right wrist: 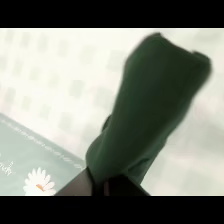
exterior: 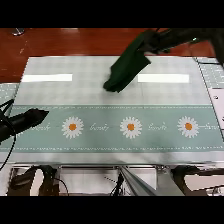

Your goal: Fold the shirts.

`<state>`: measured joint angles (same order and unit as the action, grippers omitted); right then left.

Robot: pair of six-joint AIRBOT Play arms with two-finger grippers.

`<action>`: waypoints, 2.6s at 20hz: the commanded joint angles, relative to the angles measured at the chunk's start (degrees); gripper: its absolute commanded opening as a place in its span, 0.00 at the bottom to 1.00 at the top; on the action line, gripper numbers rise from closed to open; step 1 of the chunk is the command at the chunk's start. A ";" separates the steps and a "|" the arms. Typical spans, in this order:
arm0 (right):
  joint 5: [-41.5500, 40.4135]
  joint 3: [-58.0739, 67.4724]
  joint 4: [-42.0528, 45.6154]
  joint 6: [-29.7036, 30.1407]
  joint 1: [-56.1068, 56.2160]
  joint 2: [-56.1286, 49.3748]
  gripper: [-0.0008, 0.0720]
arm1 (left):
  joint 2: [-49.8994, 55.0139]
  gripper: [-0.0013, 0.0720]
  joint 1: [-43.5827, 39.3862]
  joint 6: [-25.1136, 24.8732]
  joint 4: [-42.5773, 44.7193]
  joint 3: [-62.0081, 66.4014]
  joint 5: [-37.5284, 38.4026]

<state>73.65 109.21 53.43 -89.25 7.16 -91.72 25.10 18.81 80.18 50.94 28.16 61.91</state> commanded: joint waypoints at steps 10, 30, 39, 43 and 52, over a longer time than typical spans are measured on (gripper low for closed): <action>26.75 6.43 9.53 -6.82 -37.22 12.59 0.07 | -0.02 0.05 -0.02 -0.02 0.02 -0.02 0.00; 29.53 -39.52 43.45 -17.84 -76.32 47.74 0.86 | 0.48 0.05 0.00 -2.43 -4.07 0.72 -1.97; 6.47 -35.34 -4.28 -4.07 -58.55 37.59 0.07 | 28.59 0.05 -3.37 -10.75 -21.35 36.20 3.58; -10.56 -33.51 3.87 1.99 -23.96 32.28 0.07 | 38.58 0.04 -19.45 -13.03 -15.50 49.42 3.48; -8.92 -38.82 38.60 -14.71 5.44 12.09 0.07 | 49.03 0.05 -35.45 14.21 28.63 40.70 0.90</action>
<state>65.32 71.00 87.29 -99.09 8.47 -74.81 70.74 -14.85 89.62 71.11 69.89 62.17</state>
